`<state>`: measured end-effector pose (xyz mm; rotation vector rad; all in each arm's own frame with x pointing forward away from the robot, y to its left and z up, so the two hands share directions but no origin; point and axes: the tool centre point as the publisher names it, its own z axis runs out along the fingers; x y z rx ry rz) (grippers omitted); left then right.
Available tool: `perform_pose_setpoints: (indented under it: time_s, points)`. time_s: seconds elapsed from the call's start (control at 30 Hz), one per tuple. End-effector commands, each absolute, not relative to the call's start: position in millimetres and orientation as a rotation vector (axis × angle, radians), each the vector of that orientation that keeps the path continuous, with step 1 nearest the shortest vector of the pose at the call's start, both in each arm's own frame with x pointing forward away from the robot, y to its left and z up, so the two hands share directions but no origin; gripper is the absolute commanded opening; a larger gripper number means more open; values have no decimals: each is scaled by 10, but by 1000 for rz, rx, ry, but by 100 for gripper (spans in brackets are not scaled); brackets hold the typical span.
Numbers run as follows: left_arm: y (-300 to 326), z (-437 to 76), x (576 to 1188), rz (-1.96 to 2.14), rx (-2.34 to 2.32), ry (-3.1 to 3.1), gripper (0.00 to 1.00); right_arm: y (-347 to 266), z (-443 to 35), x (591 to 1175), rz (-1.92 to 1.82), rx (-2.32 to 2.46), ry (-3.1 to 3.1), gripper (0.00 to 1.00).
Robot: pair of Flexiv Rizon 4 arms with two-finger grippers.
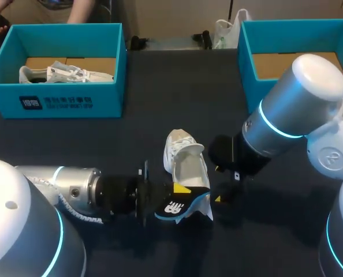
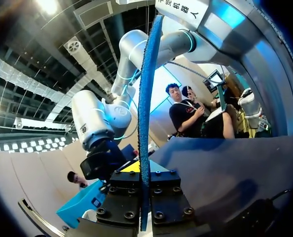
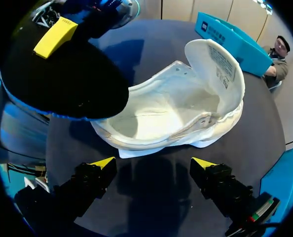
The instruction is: Take the shoe out of the shoebox, open the shoe tongue, remove and reinsert the insole, then place the shoe into the shoebox
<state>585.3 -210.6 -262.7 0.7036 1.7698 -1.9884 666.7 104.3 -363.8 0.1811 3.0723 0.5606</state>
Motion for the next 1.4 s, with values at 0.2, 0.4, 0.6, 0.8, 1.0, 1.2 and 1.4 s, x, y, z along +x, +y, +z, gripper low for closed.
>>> perform_pose_setpoints:
  time_s: [0.2, 0.4, 0.6, 0.8, 1.0, 1.2, 1.4]
  points:
    - [-2177, -2619, 5810, -1986, 675, 1767, 0, 1052, -3648, 6658, 556, 183, 3070, 100]
    - [-2201, -2665, 5834, -1981, 667, 1779, 0, 1052, -3648, 6658, 556, 183, 3070, 100]
    - [-2225, -2692, 5871, -1976, 653, 1781, 0, 1052, -3648, 6658, 556, 183, 3070, 100]
    - [-2251, -2731, 5939, -1966, 623, 1789, 0, 1052, -3648, 6658, 556, 183, 3070, 100]
    - [-2223, -2755, 5952, -1965, 613, 1799, 0, 1052, -3648, 6658, 556, 183, 3070, 100]
    - [-2177, -2798, 5974, -1962, 594, 1813, 0, 1052, -3648, 6658, 556, 183, 3070, 100]
    - [-2172, -2837, 6024, -1958, 567, 1825, 0, 1052, -3648, 6658, 556, 183, 3070, 100]
